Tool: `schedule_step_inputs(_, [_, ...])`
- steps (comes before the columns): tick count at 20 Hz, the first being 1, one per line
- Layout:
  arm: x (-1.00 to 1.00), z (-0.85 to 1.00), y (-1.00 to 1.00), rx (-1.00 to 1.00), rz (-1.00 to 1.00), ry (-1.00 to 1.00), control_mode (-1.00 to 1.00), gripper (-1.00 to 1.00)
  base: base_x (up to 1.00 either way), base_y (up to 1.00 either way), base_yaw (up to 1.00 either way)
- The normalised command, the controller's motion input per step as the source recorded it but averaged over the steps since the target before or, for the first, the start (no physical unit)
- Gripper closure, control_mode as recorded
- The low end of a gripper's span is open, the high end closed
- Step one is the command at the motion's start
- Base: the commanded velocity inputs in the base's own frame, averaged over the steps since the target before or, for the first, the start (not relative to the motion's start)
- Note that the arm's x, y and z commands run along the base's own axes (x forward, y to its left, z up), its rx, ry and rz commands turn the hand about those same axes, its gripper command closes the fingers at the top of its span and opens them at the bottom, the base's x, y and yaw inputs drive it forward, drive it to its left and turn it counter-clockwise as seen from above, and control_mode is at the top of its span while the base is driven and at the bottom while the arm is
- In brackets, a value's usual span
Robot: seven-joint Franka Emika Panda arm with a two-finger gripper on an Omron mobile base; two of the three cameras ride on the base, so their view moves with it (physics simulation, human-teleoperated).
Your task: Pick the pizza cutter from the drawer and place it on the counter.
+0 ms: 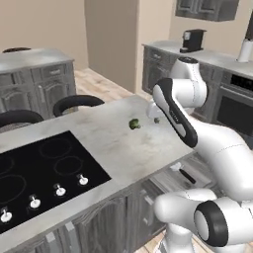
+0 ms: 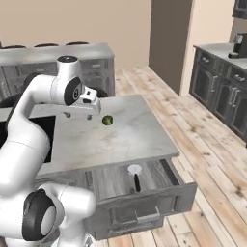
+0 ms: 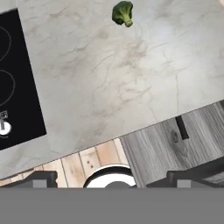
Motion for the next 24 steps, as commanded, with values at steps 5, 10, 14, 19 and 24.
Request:
schedule_step_inputs(5, [0.00, 0.00, 0.00, 0.00, 0.00, 0.00, 1.00, -1.00, -0.04, 0.22, -0.30])
schedule_step_inputs(10, [0.00, 0.00, 0.00, 0.00, 0.00, 0.00, 1.00, -1.00, -0.18, 0.28, -0.29])
schedule_step_inputs(14, [0.00, 0.00, 0.00, 0.00, 0.00, 0.00, 1.00, -1.00, -0.18, 0.37, -0.30])
schedule_step_inputs(19, [0.00, 0.00, 0.00, 0.00, 0.00, 0.00, 1.00, -1.00, -0.10, 0.44, -0.23])
schedule_step_inputs(24, [0.00, 0.00, 0.00, 0.00, 0.00, 0.00, 1.00, -1.00, -0.17, 0.32, -0.11])
